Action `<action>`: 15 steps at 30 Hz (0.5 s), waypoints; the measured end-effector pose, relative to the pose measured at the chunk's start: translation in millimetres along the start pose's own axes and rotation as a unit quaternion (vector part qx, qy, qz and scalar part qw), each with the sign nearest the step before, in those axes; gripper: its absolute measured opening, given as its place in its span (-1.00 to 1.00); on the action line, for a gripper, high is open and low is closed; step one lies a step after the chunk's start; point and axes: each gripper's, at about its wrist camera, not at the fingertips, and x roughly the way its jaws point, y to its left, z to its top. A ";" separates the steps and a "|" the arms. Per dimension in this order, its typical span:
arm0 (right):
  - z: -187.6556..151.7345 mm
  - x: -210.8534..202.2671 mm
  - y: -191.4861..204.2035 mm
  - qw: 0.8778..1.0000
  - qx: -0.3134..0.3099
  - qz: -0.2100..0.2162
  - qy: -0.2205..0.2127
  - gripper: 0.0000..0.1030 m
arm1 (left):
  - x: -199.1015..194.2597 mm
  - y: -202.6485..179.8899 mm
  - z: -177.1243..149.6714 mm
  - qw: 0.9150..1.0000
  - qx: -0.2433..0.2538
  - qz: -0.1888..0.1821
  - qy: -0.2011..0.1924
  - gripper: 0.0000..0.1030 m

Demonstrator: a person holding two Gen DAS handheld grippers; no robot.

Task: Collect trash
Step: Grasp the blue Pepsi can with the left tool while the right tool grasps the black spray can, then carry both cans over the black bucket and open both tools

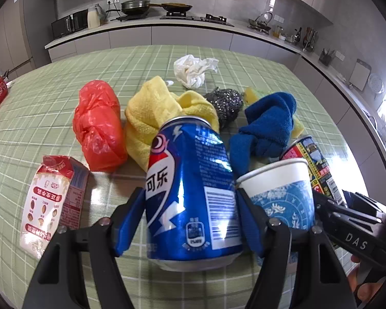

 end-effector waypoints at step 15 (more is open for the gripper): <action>-6.6 -20.4 -4.1 1.000 -0.003 0.008 -0.025 0.07 | -25.1 1.0 -4.2 1.000 -0.005 -0.005 -0.031 0.35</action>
